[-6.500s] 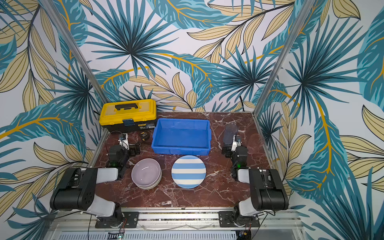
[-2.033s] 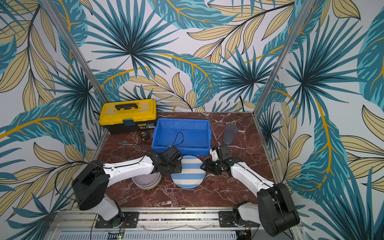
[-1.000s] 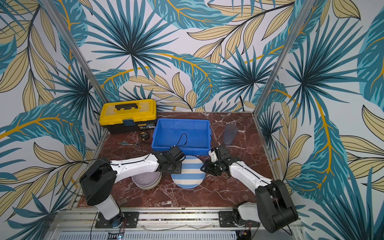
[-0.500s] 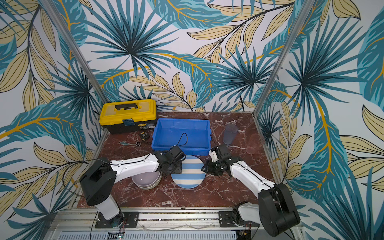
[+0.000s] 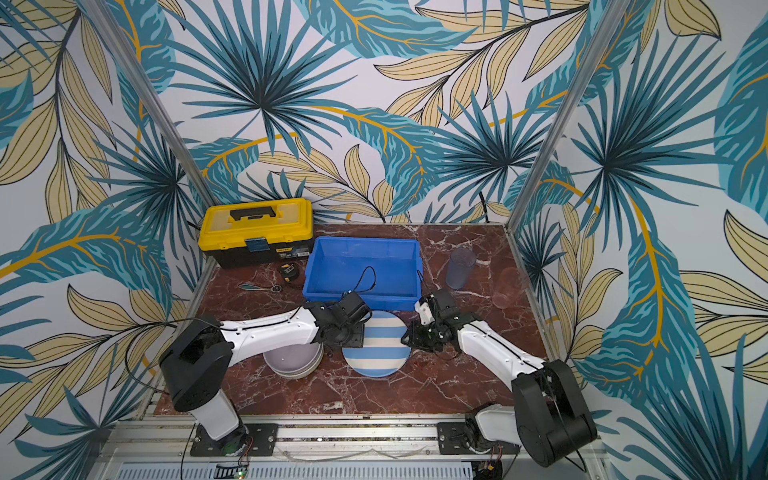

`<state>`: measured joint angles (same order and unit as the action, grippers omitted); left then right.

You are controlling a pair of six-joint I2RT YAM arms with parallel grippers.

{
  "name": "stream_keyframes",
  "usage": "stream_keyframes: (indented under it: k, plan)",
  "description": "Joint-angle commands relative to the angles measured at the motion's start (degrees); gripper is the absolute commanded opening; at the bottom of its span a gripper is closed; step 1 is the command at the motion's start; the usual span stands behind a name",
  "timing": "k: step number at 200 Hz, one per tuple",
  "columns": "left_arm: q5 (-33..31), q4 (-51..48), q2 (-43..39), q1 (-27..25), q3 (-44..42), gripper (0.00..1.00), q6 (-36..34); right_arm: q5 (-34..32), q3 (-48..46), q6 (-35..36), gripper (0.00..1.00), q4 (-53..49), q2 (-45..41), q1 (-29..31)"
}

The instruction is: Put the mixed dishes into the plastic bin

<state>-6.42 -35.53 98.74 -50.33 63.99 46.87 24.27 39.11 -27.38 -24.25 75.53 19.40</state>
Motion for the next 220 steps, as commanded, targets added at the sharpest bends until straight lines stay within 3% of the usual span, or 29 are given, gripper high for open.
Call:
stream_keyframes:
  k: [1,90,220]
  plan:
    - [0.3,0.4,0.4,-0.6,1.7,0.62,-0.6,1.1,-1.3,0.3,0.37,1.0,1.4,0.4]
    - [2.6,1.4,2.2,-1.7,3.6,0.61,-3.8,8.8,-4.9,-2.2,0.4,11.2,5.3,0.4]
    - [5.7,2.7,5.2,-3.4,5.2,0.61,-5.8,17.6,-8.9,-5.2,0.4,23.8,-2.7,0.5]
